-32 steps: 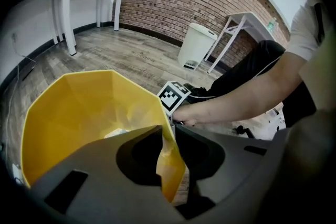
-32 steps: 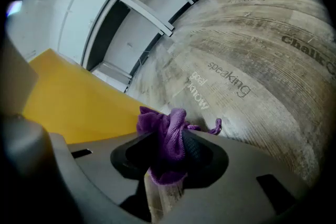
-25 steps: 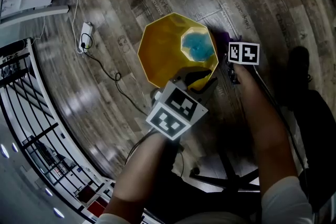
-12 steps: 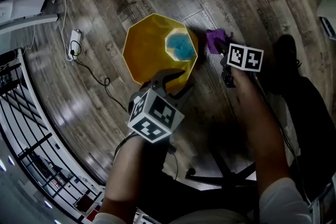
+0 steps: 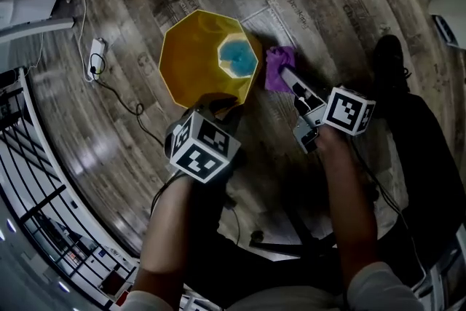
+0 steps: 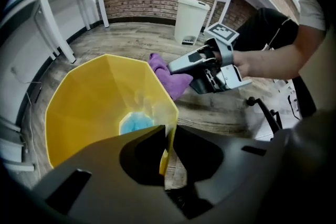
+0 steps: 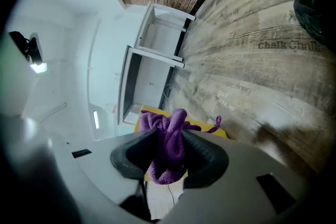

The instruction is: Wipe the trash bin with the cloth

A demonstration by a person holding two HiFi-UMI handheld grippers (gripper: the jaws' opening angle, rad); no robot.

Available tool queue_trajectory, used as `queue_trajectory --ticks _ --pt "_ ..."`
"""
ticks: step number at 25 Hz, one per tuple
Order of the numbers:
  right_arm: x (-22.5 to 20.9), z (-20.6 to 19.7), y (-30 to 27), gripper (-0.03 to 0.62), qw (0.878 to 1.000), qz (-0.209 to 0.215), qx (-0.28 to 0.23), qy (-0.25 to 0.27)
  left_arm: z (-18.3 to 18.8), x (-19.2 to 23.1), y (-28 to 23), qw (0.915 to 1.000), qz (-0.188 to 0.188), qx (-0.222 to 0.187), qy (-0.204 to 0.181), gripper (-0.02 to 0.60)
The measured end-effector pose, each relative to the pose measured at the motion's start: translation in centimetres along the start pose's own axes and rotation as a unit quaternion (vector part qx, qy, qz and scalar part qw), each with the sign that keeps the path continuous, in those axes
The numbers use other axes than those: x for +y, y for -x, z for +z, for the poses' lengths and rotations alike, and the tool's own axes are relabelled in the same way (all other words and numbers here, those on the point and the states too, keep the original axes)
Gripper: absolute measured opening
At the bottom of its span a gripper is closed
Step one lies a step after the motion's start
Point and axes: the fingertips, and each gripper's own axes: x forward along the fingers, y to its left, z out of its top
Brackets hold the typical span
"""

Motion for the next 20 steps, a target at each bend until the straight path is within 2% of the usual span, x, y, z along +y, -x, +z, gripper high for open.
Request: queue_trajectory --ticks 5,11,20 --pt "3.4 0.6 -0.8 0.144 0.999 0.038 -0.005 0.038 0.2 -0.6 0.0 1.0 -0.006 -0.002 0.004 0.041" --pt "-0.2 0.0 -2.7 0.144 0.998 -0.001 0.027 0.05 0.3 -0.9 -0.1 0.9999 -0.011 -0.003 -0.004 0.038" --pt "-3.1 -2.3 -4.9 0.144 0.993 -0.032 0.084 0.078 -0.5 -2.2 -0.1 0.9993 -0.033 -0.001 -0.016 0.031"
